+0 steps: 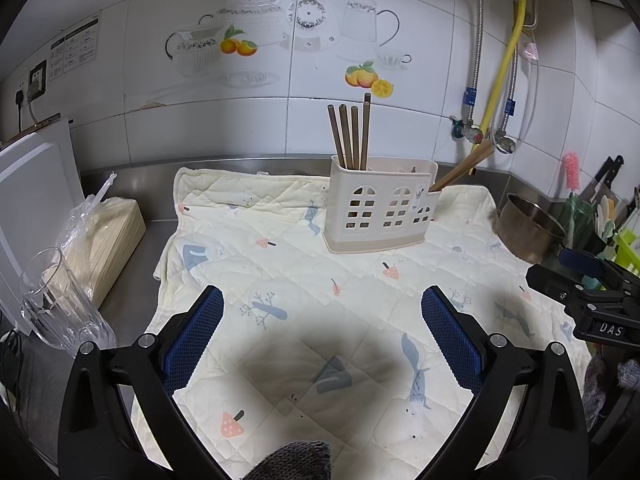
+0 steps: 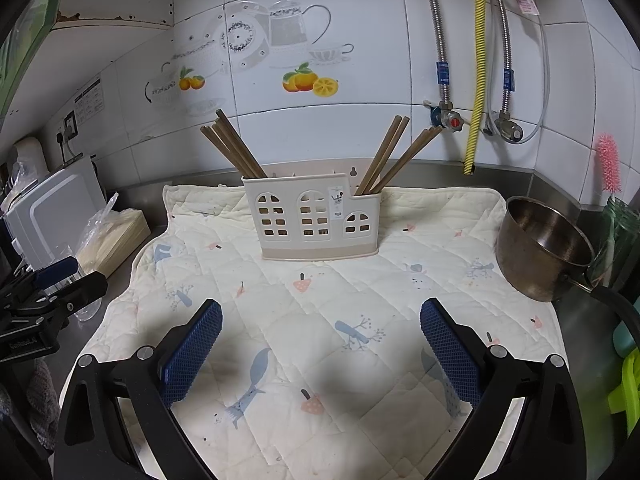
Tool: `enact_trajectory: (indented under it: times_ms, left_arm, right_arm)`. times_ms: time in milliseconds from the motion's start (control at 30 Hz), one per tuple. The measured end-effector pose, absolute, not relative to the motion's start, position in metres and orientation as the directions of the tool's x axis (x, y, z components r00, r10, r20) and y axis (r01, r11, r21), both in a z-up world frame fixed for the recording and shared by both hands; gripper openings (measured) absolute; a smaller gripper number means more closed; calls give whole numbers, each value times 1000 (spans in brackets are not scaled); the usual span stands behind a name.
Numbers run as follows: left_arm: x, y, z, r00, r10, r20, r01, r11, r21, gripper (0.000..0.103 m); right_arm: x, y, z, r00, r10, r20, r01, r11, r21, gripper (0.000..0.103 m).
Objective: Organize utensils
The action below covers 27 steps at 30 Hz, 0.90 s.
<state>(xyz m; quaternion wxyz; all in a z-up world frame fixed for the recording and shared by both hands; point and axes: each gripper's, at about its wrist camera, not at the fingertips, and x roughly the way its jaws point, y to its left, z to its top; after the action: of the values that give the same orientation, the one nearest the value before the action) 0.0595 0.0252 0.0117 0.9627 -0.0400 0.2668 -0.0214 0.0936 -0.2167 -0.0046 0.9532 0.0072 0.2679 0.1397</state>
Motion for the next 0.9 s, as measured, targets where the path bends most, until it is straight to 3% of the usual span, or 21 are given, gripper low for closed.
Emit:
enact_trajectory:
  times_ms: [900]
  left_arm:
    - [59, 25, 8, 853, -65, -517, 17, 995, -97, 98]
  right_arm:
    - [94, -215, -7, 816, 271, -511, -264, 961, 88, 96]
